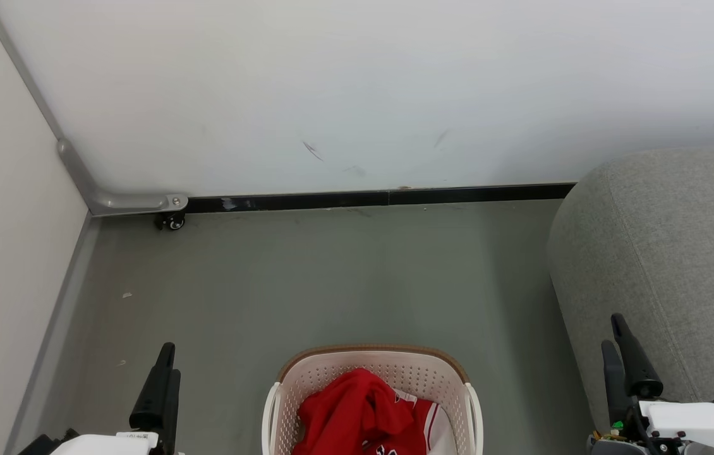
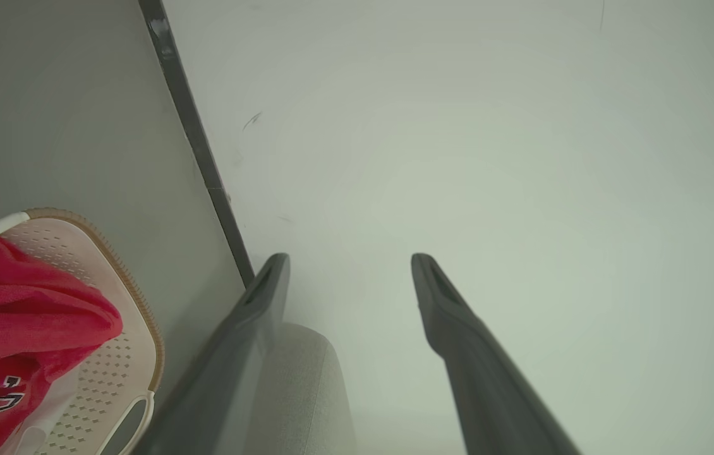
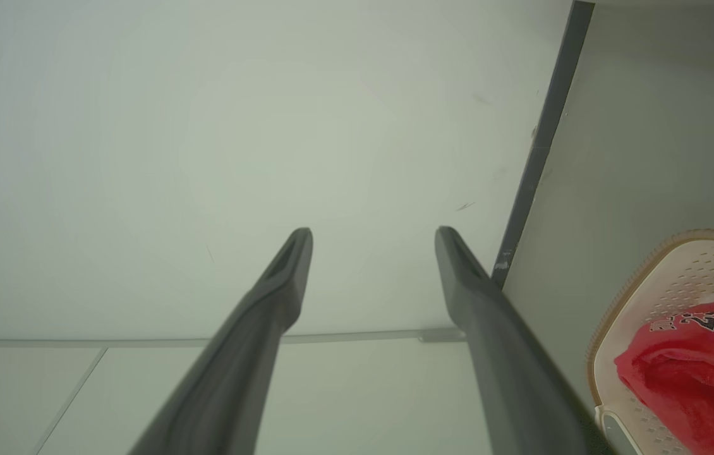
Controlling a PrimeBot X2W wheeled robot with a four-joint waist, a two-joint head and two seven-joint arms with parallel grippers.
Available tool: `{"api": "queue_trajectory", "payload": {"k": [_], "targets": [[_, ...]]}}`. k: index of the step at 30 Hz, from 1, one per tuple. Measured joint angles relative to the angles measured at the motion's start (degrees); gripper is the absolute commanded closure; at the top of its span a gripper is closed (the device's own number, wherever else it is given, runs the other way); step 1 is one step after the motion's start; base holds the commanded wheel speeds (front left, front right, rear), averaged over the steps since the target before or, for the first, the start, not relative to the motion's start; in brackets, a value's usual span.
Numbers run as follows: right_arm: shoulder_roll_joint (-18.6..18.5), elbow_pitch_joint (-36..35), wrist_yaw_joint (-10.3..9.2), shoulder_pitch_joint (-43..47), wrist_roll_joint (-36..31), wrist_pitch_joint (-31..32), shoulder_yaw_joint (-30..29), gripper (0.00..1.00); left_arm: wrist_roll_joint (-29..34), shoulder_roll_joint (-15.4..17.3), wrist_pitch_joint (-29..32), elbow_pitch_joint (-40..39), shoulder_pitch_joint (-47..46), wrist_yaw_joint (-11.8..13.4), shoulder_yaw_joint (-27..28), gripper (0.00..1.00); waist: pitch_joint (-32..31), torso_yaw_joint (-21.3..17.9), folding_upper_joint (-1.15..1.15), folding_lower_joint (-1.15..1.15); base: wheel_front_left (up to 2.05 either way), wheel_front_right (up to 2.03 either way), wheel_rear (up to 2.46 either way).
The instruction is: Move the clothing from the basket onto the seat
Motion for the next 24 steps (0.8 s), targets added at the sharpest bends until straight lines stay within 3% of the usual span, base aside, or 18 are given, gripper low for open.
{"api": "queue_trajectory", "payload": {"k": [17,24], "targets": [[-0.83,-1.23,0.01,-0.03,-14.6,-3.67,1.92,0.0,14.67,0.51,-3.47,-3.55,0.0,0.59,-1.41,0.0,-0.54,0.06,0.0,0.81,0.0,0.0,0.0],[-0.99,-1.41,0.01,-0.04,-22.49,-5.19,2.93,0.0,23.74,1.07,-4.85,-5.38,0.0,1.42,-2.34,0.0,-0.76,0.14,0.0,0.96,0.0,0.0,0.0]]}}
